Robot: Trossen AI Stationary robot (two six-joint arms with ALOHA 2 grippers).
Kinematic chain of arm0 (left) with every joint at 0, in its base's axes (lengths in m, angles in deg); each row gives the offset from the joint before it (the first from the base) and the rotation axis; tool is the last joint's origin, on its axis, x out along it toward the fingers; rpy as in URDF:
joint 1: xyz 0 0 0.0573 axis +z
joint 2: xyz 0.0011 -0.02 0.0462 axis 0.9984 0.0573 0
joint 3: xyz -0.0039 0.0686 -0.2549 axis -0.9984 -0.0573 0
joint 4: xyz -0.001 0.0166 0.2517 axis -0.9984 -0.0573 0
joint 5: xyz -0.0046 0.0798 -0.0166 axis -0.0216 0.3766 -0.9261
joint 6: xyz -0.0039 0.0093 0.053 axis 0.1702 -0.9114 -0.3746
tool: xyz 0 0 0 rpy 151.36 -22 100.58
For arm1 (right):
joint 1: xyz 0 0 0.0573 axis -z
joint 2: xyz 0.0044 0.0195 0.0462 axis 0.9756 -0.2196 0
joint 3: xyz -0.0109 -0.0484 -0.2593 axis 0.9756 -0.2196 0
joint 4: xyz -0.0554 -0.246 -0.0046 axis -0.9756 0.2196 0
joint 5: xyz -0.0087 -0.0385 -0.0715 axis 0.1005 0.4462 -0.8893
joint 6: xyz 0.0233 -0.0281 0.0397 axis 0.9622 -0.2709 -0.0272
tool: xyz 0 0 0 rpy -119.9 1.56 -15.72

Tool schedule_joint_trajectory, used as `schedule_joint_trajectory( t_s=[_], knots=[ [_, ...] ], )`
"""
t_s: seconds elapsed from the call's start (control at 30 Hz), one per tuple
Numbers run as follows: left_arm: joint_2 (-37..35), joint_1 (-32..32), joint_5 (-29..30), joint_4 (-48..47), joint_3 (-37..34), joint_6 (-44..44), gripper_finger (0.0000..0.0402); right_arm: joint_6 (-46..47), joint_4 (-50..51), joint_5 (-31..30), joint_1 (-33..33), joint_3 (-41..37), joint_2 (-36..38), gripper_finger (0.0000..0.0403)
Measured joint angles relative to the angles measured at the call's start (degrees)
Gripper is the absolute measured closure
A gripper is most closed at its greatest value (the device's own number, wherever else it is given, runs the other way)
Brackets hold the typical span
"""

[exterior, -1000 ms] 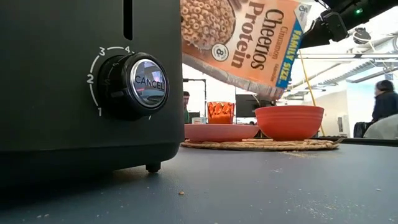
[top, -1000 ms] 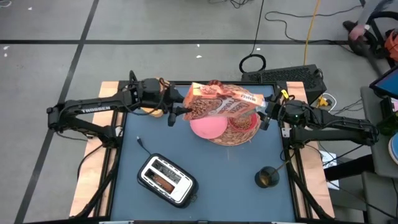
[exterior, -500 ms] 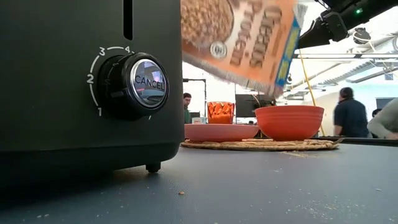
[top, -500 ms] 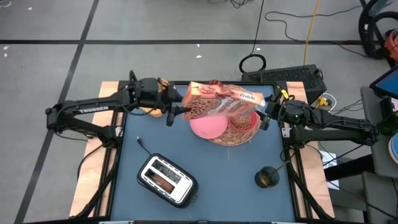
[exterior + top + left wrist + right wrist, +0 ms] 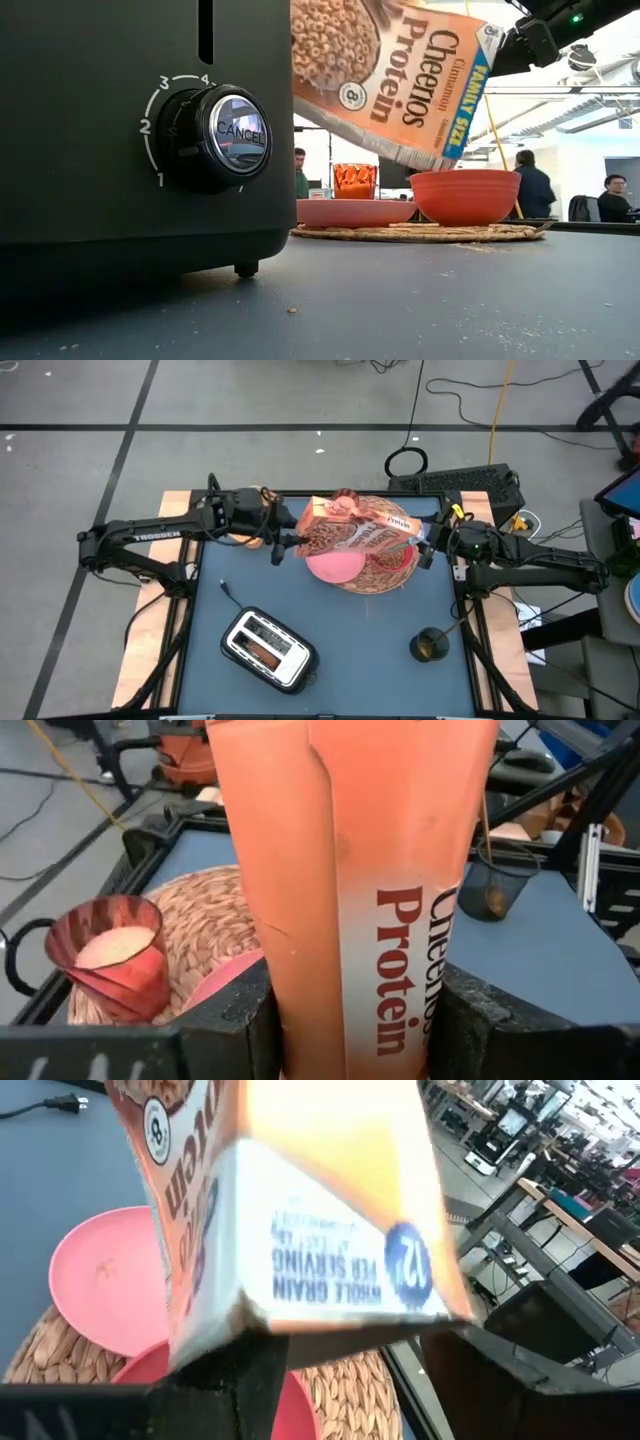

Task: Arrange a breakfast setting
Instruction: Pour the cereal from the cereal box into the red bowl

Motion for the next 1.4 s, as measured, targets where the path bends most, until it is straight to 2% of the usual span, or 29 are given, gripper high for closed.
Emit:
schedule_joint_trajectory(
  t_s=[0.17, 0.37, 0.53, 0.73, 0.93, 1.13, 1.4],
  knots=[
    [-1.8, 0.1, 0.1, 1.3, 0.1, -1.7, 0.0224, 0.0, 0.0, 0.0, 0.0, 0.0, 0.0, 0.0188],
    [0.1, -0.1, 0.0, -0.7, 0.0, 0.0, 0.0224, 0.0, 0.1, 0.0, 0.0, 0.0, 0.0, 0.0188],
    [-2.5, -0.1, 0.1, 0.8, 0.1, -2.5, 0.0224, 0.0, 0.0, 0.0, 0.0, 0.0, 0.0, 0.0188],
    [-0.2, -0.2, 0.5, -1.2, 0.0, -1.1, 0.0224, 0.0, 0.0, 0.0, 0.0, 0.0, 0.0, 0.0188],
    [-2.7, -0.2, 0.8, 1.1, 0.1, -2.8, 0.0224, 0.0, 0.0, 0.1, 0.0, 0.0, 0.0, 0.0188],
    [-1.0, -0.3, 1.1, 0.1, 0.1, -1.2, 0.0224, 0.0, 0.0, 0.1, 0.0, 0.0, 0.0, 0.0188],
    [-2.2, -0.2, 1.6, -0.1, 0.2, -2.1, 0.0224, 0.0, 0.0, 0.1, 0.0, 0.0, 0.0, 0.0188]
  ],
)
